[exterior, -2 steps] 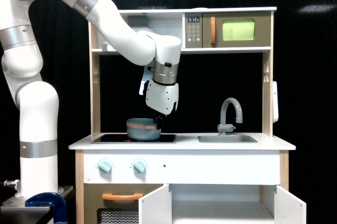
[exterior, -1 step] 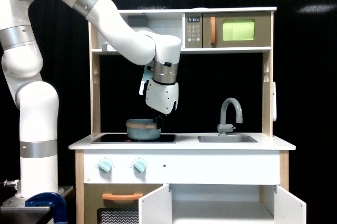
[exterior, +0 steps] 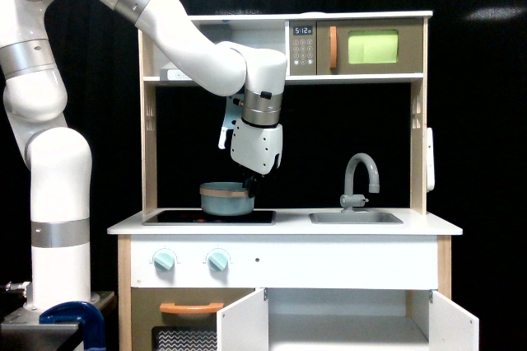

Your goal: Put the bowl inside the kitchen cabinet

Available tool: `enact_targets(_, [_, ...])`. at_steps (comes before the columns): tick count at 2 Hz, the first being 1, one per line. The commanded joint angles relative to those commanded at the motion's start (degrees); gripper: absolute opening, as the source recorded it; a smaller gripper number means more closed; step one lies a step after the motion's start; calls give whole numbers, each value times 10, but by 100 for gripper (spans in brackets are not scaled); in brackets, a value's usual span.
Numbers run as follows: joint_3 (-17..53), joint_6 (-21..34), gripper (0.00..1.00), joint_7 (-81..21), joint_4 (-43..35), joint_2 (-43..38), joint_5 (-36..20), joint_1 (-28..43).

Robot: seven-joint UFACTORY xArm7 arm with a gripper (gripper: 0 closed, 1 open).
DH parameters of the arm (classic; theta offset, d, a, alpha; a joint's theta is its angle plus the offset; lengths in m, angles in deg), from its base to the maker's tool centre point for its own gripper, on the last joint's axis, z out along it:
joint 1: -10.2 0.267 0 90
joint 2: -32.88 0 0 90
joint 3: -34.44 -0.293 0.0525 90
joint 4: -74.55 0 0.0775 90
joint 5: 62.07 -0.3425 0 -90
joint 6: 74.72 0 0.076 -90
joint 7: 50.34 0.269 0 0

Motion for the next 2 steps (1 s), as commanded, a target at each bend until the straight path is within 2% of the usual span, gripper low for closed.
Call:
enact_targets(1, [68,68,0,-89,-45,-20,36,-58])
enact_targets(2, [122,111,0,-180,-87,-61,50,-107])
